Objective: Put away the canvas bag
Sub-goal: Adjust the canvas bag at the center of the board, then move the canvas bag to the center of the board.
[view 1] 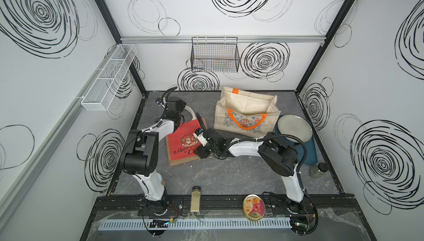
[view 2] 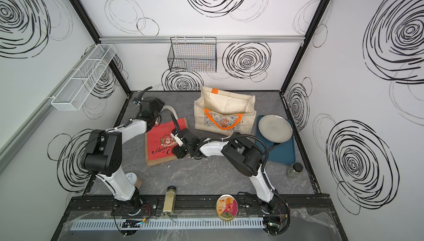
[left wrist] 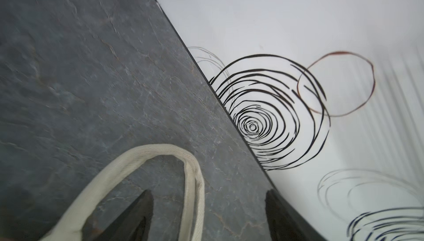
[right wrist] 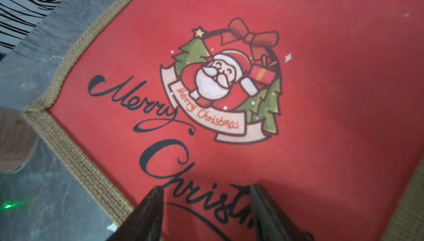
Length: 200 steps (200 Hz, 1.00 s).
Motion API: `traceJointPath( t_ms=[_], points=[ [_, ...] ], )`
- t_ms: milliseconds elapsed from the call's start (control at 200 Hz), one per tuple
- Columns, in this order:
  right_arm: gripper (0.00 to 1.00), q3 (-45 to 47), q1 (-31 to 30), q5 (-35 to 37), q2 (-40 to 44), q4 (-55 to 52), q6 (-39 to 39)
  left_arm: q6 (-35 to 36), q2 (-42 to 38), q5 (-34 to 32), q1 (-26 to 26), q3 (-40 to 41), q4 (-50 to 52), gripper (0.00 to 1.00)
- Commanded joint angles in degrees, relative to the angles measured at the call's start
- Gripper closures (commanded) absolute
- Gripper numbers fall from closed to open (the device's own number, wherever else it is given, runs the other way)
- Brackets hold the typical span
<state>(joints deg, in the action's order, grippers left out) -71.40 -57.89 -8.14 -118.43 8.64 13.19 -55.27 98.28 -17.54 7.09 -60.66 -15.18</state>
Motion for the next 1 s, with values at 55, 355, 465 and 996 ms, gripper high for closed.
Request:
traceJointPath(
  t_ms=[55,355,465,996],
  points=[
    [0.18,-1.5,0.1,3.7,4.6,-6.5,-0.2,4.9,-14.5,-0.6,-0.3,9.2,8.0,0.12],
    [0.0,-0.3,0.9,8.7,9.4,-8.8,-0.2,-3.0,-40.9,2.4,1.9,30.2,23.1,0.38],
    [0.01,1.8,2.5,6.7,9.3,-7.3,2.5,-7.6,-46.8,5.7,3.2,34.6,27.5,0.4],
    [0.49,2.5,2.8,4.5,4.1,-8.0,6.2,-15.1,-39.7,5.5,5.2,43.7,22.1,0.71]
  ],
)
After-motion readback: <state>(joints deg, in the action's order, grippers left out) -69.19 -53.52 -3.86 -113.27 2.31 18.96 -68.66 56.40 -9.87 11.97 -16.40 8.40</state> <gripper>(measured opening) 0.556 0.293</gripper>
